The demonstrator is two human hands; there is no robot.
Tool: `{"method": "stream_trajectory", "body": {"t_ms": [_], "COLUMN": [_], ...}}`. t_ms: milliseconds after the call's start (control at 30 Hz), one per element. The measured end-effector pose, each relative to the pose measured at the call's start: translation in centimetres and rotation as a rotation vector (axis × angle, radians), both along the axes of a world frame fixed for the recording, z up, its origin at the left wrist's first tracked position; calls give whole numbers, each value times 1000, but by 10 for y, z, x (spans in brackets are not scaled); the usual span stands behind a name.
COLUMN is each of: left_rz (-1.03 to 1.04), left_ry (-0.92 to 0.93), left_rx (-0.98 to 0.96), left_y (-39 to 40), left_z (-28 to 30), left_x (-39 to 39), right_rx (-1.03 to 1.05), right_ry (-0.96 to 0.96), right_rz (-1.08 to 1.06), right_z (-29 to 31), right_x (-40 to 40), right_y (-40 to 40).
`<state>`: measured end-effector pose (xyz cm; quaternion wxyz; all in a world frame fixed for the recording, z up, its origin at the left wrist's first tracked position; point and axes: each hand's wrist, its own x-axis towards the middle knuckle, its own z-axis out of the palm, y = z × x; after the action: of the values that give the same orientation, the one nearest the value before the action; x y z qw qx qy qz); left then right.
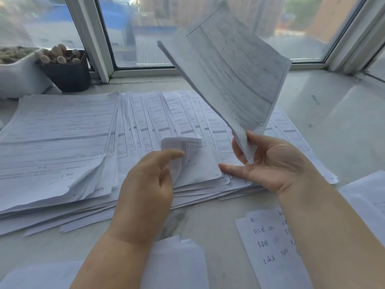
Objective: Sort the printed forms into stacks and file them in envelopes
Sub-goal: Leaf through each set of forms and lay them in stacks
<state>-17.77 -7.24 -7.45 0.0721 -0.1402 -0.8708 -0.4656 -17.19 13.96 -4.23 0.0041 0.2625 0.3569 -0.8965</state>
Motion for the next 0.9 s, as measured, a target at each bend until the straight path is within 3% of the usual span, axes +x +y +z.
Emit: {"method": "stream_trajectory", "body": {"t_ms": [200,533,733,900], "left_rz": [-1,-19,50,-108], "left_ry": [-157,-194,-73,36], "left_rx": [146,234,38,-208], "left_y": [-1,0,4,15], "left_z": [0,-1,-2,-2], "left_x": [-3,-4,-2,3], "right_rx": [-16,16,-28,-95], "right_ry": [55,-14,26,39], "right_rz": [25,73,71,82], "right_z": [6,-5,-10,-17], "right_x": [-4,-11,-11,-8], "right_y": [-2,-12,-8,-8]}}
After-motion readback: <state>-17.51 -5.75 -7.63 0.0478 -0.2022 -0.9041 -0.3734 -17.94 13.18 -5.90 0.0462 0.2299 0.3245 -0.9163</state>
